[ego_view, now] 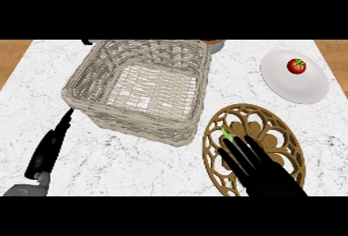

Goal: Pick the eggplant from the placemat and place it in the basket

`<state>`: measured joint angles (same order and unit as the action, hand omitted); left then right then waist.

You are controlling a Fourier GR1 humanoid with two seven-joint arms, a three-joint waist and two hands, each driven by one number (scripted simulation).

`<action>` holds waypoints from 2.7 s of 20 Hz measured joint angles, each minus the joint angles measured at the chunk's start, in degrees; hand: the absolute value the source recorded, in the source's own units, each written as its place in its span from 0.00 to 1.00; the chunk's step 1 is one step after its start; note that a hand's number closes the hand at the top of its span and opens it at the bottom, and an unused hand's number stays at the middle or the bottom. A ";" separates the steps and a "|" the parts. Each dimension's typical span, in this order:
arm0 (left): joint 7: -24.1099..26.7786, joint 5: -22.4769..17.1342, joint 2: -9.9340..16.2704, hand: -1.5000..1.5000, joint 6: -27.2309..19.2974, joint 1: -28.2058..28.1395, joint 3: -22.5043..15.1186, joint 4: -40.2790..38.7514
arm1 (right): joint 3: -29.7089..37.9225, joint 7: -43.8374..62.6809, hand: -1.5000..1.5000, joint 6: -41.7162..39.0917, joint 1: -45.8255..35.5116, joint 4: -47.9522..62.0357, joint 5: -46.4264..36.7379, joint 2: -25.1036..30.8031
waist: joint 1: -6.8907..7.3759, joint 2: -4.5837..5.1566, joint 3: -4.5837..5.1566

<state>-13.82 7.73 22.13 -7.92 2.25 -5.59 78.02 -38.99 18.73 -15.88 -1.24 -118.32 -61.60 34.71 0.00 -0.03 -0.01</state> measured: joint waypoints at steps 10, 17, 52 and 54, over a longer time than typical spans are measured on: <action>0.83 2.70 -2.34 0.50 1.58 -1.47 2.43 0.86 | 4.75 -7.61 0.00 2.84 1.42 8.12 -4.70 -4.42 | 0.05 0.01 0.01; 1.36 4.08 -3.22 0.50 3.37 -0.30 4.34 -0.43 | 7.84 -10.01 0.00 2.97 -0.77 14.23 -8.50 -8.83 | 0.04 0.03 0.02; 0.39 7.37 -5.98 0.50 6.34 -0.52 8.15 0.96 | 10.41 -15.67 1.00 3.48 0.76 22.15 -18.32 -18.77 | -0.64 -1.27 1.51; 0.37 7.18 -5.76 0.50 6.12 -0.92 8.73 1.03 | 13.32 -8.46 1.00 3.63 2.95 21.40 -19.30 -22.43 | -1.69 -1.35 1.45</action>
<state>-13.46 14.91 16.36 -1.79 1.33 3.15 79.06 -25.67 10.27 -12.25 1.71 -96.92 -80.90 12.28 -1.69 -1.39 1.44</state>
